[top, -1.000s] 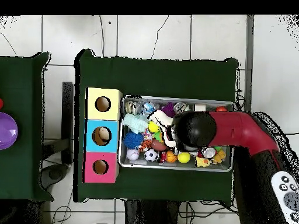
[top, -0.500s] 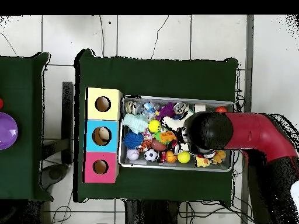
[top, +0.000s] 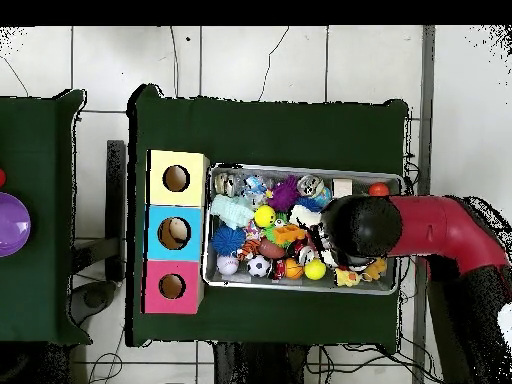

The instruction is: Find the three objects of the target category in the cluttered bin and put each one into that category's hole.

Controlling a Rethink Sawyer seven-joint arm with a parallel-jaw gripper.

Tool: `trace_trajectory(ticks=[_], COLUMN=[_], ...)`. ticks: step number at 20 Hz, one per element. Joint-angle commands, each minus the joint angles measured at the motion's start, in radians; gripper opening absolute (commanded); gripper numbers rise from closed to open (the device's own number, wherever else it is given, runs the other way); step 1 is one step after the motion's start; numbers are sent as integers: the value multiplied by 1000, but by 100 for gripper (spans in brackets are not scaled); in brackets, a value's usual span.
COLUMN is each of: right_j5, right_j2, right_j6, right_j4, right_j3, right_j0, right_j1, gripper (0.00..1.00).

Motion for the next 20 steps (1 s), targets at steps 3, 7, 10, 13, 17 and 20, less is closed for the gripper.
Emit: trace_trajectory(ticks=[3, 7, 10, 13, 17, 20], right_j5=[-86, -108, -122, -116, -121, -138], right_j2=[109, 137, 157, 181, 205, 242], right_j6=[-318, -315, -321, -316, -284, -282], right_j4=[-93, -115, -119, -126, -136, -135], right_j3=[-33, -18, -13, 5, 4, 4], right_j0=[-27, -38, -45, -51, -31, -21], right_j1=[170, 185, 195, 180, 159, 154], gripper=[0, 100, 100, 100, 100, 100])
